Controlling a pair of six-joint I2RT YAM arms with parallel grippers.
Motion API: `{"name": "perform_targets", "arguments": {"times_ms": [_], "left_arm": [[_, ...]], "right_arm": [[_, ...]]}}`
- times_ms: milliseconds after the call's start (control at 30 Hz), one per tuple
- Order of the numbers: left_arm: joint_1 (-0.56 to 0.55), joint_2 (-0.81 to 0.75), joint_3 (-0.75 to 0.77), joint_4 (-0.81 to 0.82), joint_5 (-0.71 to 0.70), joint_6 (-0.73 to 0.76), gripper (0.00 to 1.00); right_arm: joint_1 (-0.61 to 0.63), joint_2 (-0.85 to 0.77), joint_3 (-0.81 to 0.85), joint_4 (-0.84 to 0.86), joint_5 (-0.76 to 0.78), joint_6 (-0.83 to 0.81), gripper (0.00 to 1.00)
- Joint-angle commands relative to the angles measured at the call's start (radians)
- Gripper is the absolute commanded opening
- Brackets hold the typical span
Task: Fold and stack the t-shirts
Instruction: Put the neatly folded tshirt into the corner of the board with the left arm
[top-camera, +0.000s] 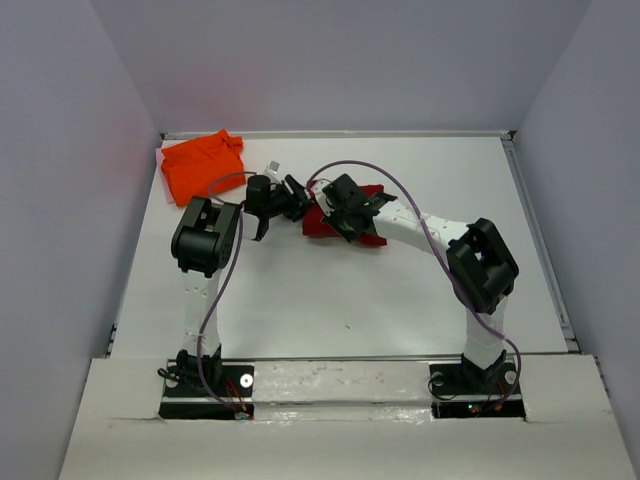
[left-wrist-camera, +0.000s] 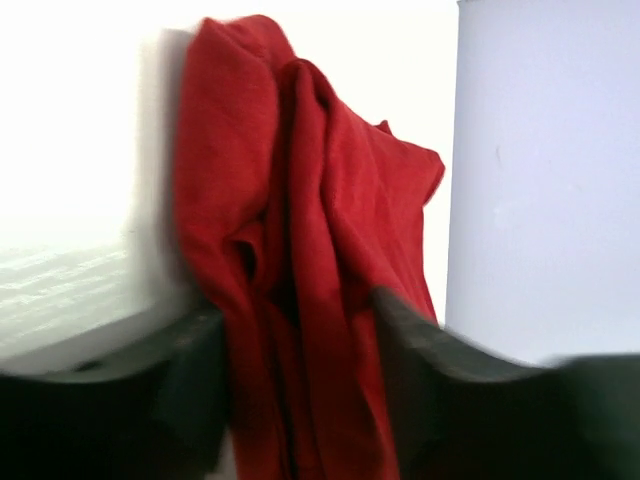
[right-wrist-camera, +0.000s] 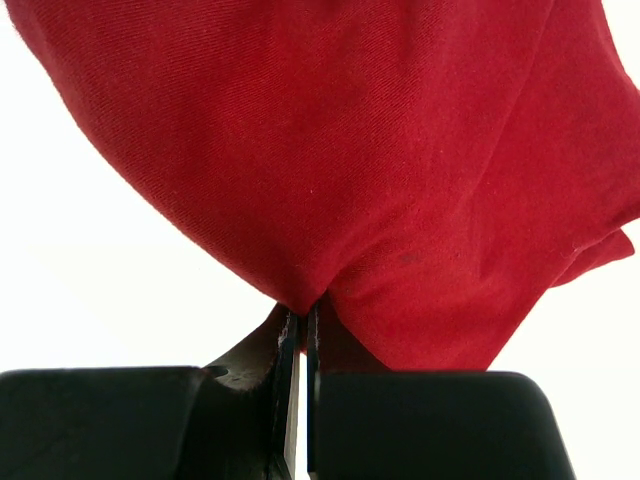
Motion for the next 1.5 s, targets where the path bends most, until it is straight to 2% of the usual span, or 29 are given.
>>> {"name": "perform_targets", "arguments": {"times_ms": [0,33,67,133,167,433,467,500,533,567,600,733,867,1067,1233,1467], "left_arm": [[0.007,0.033,0.039,-0.054,0.021,0.017,0.56],[0.008,0.038,0.04,-0.054,0.023,0.014,0.47],[0.007,0.039,0.045,-0.054,0.027,0.014,0.26],[0.008,0.046,0.051,-0.055,0.035,0.01,0.02],[0.007,0.047,0.054,-0.055,0.035,0.008,0.0],[0.01,0.046,0.066,-0.088,0.041,0.042,0.0],[0.011,0.044,0.077,-0.101,0.035,0.06,0.0],[0.013,0.044,0.085,-0.117,0.032,0.071,0.0],[0.013,0.041,0.095,-0.135,0.03,0.085,0.0],[0.015,0.039,0.12,-0.179,0.023,0.099,0.0],[0.018,0.036,0.134,-0.199,0.024,0.109,0.0],[0.036,0.021,0.23,-0.345,0.009,0.209,0.0],[0.061,0.03,0.406,-0.57,-0.033,0.304,0.0],[0.113,0.073,0.624,-0.807,-0.091,0.424,0.0],[0.154,0.101,0.763,-0.893,-0.125,0.482,0.0],[0.179,0.161,0.951,-1.029,-0.172,0.49,0.0]], "right_arm": [[-0.005,-0.053,0.026,-0.013,-0.005,0.005,0.0],[-0.005,-0.051,0.025,-0.013,-0.005,0.005,0.0],[-0.005,-0.051,0.026,-0.014,-0.005,0.005,0.0],[-0.005,-0.051,0.023,-0.013,-0.004,0.003,0.0],[-0.005,-0.05,0.023,-0.013,-0.001,0.005,0.0],[-0.005,-0.045,0.036,-0.014,0.015,0.052,0.0],[-0.005,-0.042,0.042,-0.021,0.03,0.102,0.08],[-0.005,-0.045,0.043,-0.033,0.019,0.132,0.22],[-0.005,-0.054,0.03,-0.033,0.001,0.158,0.3],[-0.005,-0.07,0.008,-0.022,-0.039,0.208,0.71],[0.005,-0.086,-0.019,-0.005,-0.054,0.23,0.73],[0.09,-0.185,-0.171,0.096,-0.105,0.311,0.75],[0.171,-0.237,-0.295,0.154,-0.116,0.388,0.76],[0.226,-0.292,-0.455,0.297,-0.194,0.46,0.75],[0.245,-0.26,-0.521,0.344,-0.192,0.473,0.75],[0.289,-0.22,-0.569,0.426,-0.257,0.488,0.73]]}}
